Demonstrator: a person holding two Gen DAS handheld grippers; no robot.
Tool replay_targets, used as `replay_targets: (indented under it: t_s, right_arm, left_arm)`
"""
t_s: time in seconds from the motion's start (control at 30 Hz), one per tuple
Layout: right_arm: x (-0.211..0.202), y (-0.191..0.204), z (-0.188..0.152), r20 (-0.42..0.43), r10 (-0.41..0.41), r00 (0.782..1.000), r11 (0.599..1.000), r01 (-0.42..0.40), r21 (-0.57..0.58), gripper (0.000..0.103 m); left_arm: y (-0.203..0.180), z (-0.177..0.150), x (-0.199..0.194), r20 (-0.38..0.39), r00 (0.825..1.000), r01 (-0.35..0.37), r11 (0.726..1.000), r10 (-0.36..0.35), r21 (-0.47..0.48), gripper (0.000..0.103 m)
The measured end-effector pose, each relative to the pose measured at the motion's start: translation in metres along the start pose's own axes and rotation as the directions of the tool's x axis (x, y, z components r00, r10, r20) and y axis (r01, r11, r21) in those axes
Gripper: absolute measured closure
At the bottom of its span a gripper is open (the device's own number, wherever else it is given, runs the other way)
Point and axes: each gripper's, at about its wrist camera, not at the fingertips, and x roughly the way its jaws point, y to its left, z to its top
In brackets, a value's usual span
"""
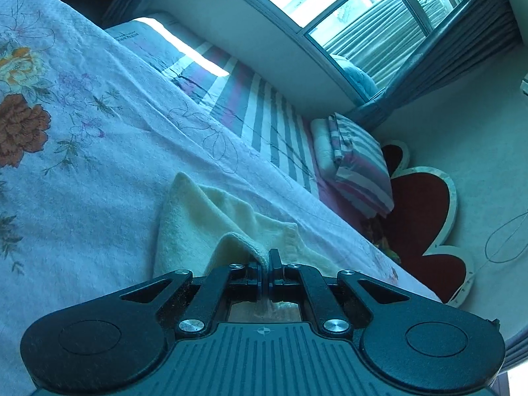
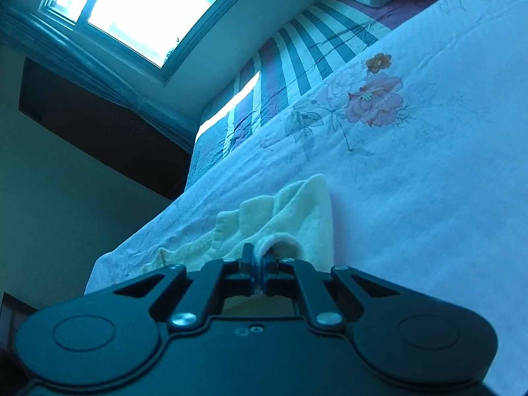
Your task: Fold small clothes
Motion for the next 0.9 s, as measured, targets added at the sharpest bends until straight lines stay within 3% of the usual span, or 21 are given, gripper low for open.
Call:
replay_targets:
  t_s: [0.13,0.2,0.27,0.4,0.5,0.67,0.9]
  right_arm:
    - [0.015,-0.003,0.010,-0.004,0.028,1.000,1.000,-0.028,0.010,0.097]
    - [0.016,-0.006,0.014,-0.019,0.052,0.998,0.998,-0.052,0.031,0.092]
    - [0.005,-0.010,0.019,0.028,0.064,0.998,0.997,-0.065,0.046,0.084]
    - [-0.015,-0.006,0.026,0.058,0.032,0.998,0.997,-0.028,-0.070,0.076]
    - [-0.019,-0.003,0.026,0.054,0.018,0.998,0.991,-0.011,-0.133,0.070]
    - [-0.012,0.002,0.027,0.053,0.033,0.998,0.985,-0.024,-0.168,0.066]
    - [-0.008,0.011,0.025,0.048,0.030,0.998,0.965,-0.016,-0.263,0.061]
  left_arm:
    - [-0.005,0.012,0.014,-0.014,0.999,-0.032,0.999,0.032,0.019,0.100]
    - [-0.002,0.019,0.018,-0.024,0.998,-0.057,0.998,0.057,-0.005,0.100]
    - [0.004,0.027,0.012,0.019,0.999,-0.044,0.999,0.045,-0.030,0.100]
    - [0.014,0.043,-0.010,0.118,0.990,-0.075,0.997,0.075,-0.001,0.100]
    - [0.015,0.052,-0.015,0.101,0.991,-0.092,0.991,0.083,0.095,0.100]
    - [-0.013,0.054,0.007,-0.006,0.996,-0.086,0.945,0.093,0.315,0.100]
    - [-0.031,0.054,0.026,-0.056,0.990,-0.091,0.901,0.126,0.425,0.100]
